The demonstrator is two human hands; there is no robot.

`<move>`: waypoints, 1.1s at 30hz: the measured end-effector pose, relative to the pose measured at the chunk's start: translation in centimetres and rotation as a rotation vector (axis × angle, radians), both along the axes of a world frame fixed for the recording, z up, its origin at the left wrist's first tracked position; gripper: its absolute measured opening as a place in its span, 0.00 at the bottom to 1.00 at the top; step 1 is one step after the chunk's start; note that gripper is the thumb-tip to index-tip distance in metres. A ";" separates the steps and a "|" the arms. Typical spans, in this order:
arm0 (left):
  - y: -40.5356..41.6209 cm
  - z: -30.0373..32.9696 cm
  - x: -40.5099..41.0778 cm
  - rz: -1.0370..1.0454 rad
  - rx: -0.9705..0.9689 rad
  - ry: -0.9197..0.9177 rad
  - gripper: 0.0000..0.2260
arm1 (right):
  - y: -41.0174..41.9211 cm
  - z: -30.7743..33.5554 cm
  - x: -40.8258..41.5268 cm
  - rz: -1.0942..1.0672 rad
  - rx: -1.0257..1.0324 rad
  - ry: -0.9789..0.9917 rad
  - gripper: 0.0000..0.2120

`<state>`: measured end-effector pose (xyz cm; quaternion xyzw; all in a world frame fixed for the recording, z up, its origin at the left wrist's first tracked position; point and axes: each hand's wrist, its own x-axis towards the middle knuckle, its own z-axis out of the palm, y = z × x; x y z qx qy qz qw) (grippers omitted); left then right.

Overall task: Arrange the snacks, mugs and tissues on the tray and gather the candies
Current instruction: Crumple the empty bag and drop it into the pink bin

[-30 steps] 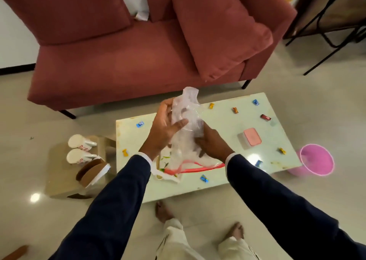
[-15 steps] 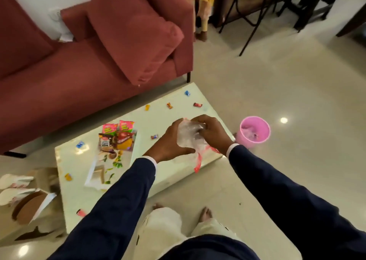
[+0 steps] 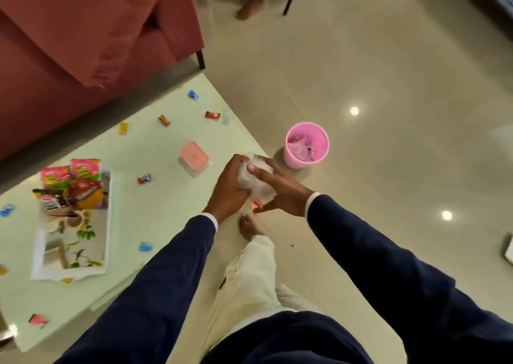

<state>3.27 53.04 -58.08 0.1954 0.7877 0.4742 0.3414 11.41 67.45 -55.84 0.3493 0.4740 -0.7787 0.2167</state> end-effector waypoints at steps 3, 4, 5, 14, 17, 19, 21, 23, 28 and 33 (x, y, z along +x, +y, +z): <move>4.2 -2.8 0.3 0.031 0.086 -0.219 0.29 | 3.9 -2.0 0.2 -0.133 0.075 0.011 0.34; 5.4 -3.8 0.3 0.001 0.095 -0.230 0.32 | 5.4 -2.7 0.2 -0.169 0.153 0.021 0.32; 6.7 -4.8 0.2 -0.033 0.075 -0.184 0.35 | 6.8 -3.4 0.2 -0.191 0.232 0.026 0.31; 17.8 -11.9 -2.8 -0.110 -0.049 -0.323 0.48 | 18.1 -11.5 -1.3 -0.084 0.412 0.001 0.25; 21.7 -14.8 -3.0 0.001 -0.148 -0.249 0.37 | 21.6 -14.7 -1.9 0.061 0.501 0.020 0.26; 24.9 -17.3 -3.1 0.160 -0.210 -0.201 0.35 | 24.1 -17.7 -2.2 0.155 0.843 0.073 0.29; 28.0 -19.8 -3.1 0.285 -0.247 -0.246 0.37 | 26.6 -20.3 -2.0 0.221 1.114 0.181 0.29; 31.0 -22.2 -3.1 0.322 -0.288 -0.309 0.38 | 28.8 -22.8 -1.9 0.399 1.200 0.273 0.28; 37.9 -27.5 -3.1 0.446 -0.201 -0.619 0.33 | 34.9 -29.5 -2.6 0.636 0.969 0.171 0.40; 39.5 -31.9 -3.8 0.446 -0.161 -0.725 0.25 | 38.3 -34.9 -4.3 0.671 1.061 0.156 0.36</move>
